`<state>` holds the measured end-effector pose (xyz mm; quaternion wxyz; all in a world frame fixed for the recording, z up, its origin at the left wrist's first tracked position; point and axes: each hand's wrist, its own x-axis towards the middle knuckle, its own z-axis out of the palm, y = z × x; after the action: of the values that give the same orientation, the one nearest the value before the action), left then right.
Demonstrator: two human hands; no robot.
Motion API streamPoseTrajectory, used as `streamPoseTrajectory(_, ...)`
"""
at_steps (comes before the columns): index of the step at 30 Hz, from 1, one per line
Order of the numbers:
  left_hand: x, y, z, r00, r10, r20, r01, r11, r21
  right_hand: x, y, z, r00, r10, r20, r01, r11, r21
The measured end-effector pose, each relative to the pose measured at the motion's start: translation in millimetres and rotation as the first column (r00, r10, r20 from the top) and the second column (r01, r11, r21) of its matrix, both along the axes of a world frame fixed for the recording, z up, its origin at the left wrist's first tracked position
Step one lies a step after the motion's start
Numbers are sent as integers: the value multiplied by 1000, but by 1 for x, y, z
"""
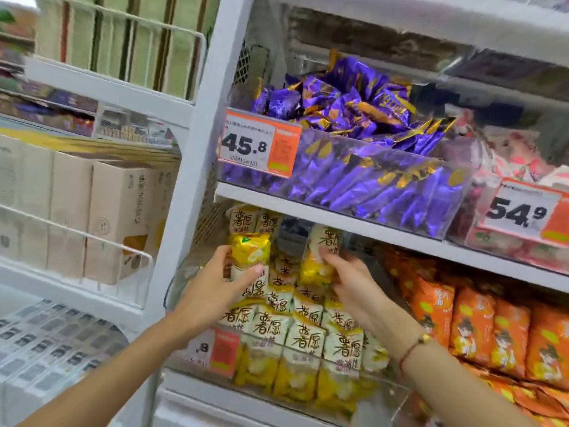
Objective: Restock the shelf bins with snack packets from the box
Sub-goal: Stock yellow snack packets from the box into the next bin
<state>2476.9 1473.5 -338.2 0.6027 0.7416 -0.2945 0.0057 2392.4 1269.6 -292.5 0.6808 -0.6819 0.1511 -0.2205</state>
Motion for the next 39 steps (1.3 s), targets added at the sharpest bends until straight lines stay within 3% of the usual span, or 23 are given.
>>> streamPoseTrajectory(3,6,-3,0,999,1,-49,2,997,75,43,-8,-6,992,-114,-62,100,975,-199)
streamPoseTrajectory(7,7,-3,-2,996,-25,-87,35,993,111,84,-8,-2,955,-296,15,275,866,-417)
streamPoseTrajectory(12,11,-4,-2,986,-46,-161,53,998,37,99,-1,-6,938,-344,-32,264,773,-576)
streamPoseTrajectory(16,11,-6,1,982,-26,-187,31,999,25,95,0,-3,948,-242,-208,96,839,-536)
streamPoseTrajectory(22,8,-8,5,977,4,-213,2,999,32,98,-20,-2,940,-54,-336,-90,913,-397)
streamPoseTrajectory(24,7,-7,5,978,2,-209,5,999,34,100,-32,-4,951,-22,-310,-86,939,-332)
streamPoseTrajectory(27,8,-7,5,978,0,-210,7,1000,31,99,-39,-5,983,-113,-146,69,959,-276)
streamPoseTrajectory(31,7,-8,7,973,-11,-230,9,1000,-9,98,-37,-8,979,-204,8,184,869,-460)
streamPoseTrajectory(34,8,-9,7,967,-18,-255,8,999,-40,103,-32,-19,980,-191,-62,123,815,-566)
streamPoseTrajectory(39,7,-10,7,969,-7,-246,-2,999,-36,106,-28,-24,973,-200,-116,98,812,-576)
